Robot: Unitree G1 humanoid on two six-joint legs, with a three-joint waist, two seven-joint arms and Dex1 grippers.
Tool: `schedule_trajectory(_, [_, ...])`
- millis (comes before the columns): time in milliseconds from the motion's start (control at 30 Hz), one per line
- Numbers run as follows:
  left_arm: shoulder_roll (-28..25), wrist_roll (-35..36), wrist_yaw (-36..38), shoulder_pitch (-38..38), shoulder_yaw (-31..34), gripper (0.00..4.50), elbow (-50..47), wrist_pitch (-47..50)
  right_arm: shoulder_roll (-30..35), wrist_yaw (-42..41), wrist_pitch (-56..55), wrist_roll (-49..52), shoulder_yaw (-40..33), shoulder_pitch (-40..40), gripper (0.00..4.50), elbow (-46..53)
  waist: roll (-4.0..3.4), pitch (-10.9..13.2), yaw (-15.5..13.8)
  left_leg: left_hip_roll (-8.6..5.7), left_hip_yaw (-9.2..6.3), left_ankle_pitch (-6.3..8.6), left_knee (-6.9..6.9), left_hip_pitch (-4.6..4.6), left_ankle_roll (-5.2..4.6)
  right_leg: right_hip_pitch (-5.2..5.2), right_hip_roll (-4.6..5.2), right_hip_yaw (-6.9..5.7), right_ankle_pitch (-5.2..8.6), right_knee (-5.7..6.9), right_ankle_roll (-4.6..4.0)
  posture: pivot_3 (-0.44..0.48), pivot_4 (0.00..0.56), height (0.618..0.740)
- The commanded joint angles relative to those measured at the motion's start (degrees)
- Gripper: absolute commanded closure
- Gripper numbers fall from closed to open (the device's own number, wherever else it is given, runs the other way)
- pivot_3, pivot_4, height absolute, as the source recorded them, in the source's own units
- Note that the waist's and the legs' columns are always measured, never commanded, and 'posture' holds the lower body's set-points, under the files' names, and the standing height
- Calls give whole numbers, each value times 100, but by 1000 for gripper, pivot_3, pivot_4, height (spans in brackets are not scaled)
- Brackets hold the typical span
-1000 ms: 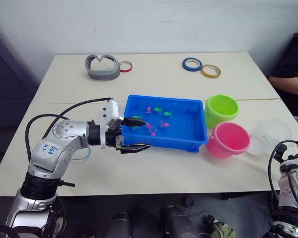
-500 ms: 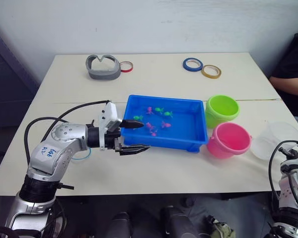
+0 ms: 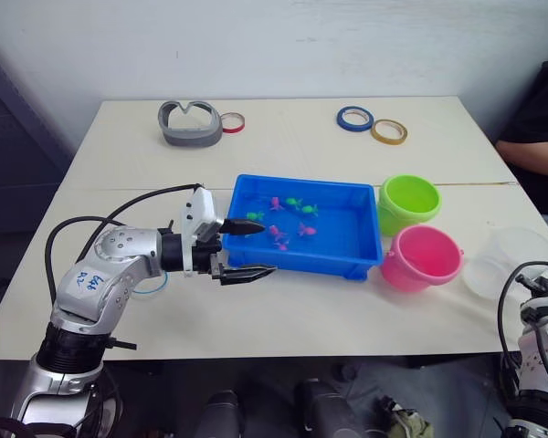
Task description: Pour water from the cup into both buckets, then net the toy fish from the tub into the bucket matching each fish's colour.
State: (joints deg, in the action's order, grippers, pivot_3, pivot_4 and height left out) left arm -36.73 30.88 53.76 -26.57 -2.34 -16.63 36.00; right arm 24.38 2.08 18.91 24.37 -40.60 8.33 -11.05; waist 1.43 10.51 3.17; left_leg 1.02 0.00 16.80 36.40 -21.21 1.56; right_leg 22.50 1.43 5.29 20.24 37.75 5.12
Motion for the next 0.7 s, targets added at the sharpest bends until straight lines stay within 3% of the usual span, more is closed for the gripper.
schedule_trajectory(33, [57, -42, -15, -186, 117, 0, 180, -203, 334, -147, 57, 164, -199, -58, 4464, 596, -3, 2, -1, 0, 0, 0, 0, 0, 0, 0, 0, 0, 0, 0, 0, 0, 150, 740])
schedule_trajectory(367, [173, -98, 242, -505, -4, 0, 669, -402, 912, -779, 449, 219, -53, -294, 4464, 1352, -8, 5, -11, -3, 5, -2, 0, -1, -3, 1, -2, 7, -3, -1, 6, 0, 150, 740])
schedule_trajectory(700, [209, -147, 417, -786, -16, 0, 978, -437, 1984, -1663, 464, -264, 155, -523, 4464, 1760, -8, 6, -11, -7, 10, -5, 2, -2, -9, 1, -2, 14, -7, -5, 13, 0, 150, 740])
